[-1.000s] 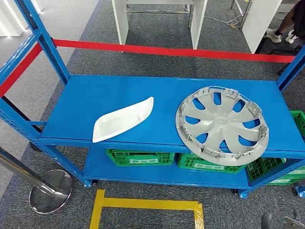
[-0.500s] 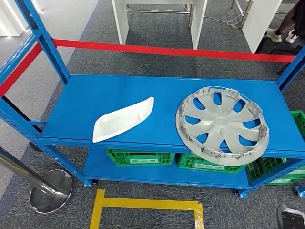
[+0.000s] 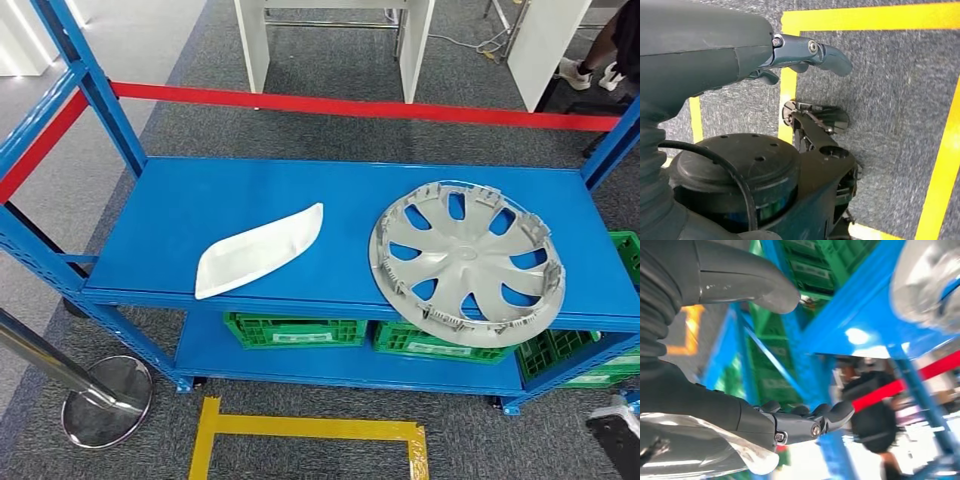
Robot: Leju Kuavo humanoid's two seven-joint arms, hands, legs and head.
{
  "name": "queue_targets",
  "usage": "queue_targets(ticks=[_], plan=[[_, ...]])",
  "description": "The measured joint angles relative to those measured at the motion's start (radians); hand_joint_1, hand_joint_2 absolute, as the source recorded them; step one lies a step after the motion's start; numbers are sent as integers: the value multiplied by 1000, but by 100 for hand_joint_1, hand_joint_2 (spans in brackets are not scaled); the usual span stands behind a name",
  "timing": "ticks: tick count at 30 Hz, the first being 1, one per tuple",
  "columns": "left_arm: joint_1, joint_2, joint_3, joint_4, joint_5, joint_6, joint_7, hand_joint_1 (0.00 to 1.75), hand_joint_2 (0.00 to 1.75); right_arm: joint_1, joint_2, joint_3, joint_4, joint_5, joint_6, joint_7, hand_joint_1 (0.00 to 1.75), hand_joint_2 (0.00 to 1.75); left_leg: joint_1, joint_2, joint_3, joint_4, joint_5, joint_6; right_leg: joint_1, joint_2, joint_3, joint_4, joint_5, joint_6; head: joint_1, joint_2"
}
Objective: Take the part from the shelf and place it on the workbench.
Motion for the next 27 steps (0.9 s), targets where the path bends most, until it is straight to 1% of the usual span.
queue_targets(ticks=[6, 10, 18, 27], plan=[[-15, 0, -75, 0, 10, -14, 17, 0, 175, -59, -165, 86, -46, 80, 94, 43, 0, 175, 0, 0, 0, 0, 0, 0, 0, 0, 0, 0, 0, 1, 0, 0], [-24, 1, -119, 1, 15, -23, 26, 0, 175, -119, -259, 161, -61, 127, 156, 63, 0, 175, 0, 0, 0, 0, 0, 0, 0, 0, 0, 0, 0, 1, 0, 0], [-40, 2, -188, 1, 23, -39, 42, 0, 175, -260, -406, 327, -67, 171, 272, 88, 0, 175, 0, 0, 0, 1, 0, 0, 0, 0, 0, 0, 0, 1, 0, 0], [-58, 2, -266, 1, 27, -58, 59, 0, 175, -420, -572, 546, -71, 136, 410, 118, 0, 175, -1, 0, 1, 1, 0, 0, 0, 0, 0, 0, 1, 1, 0, 0]])
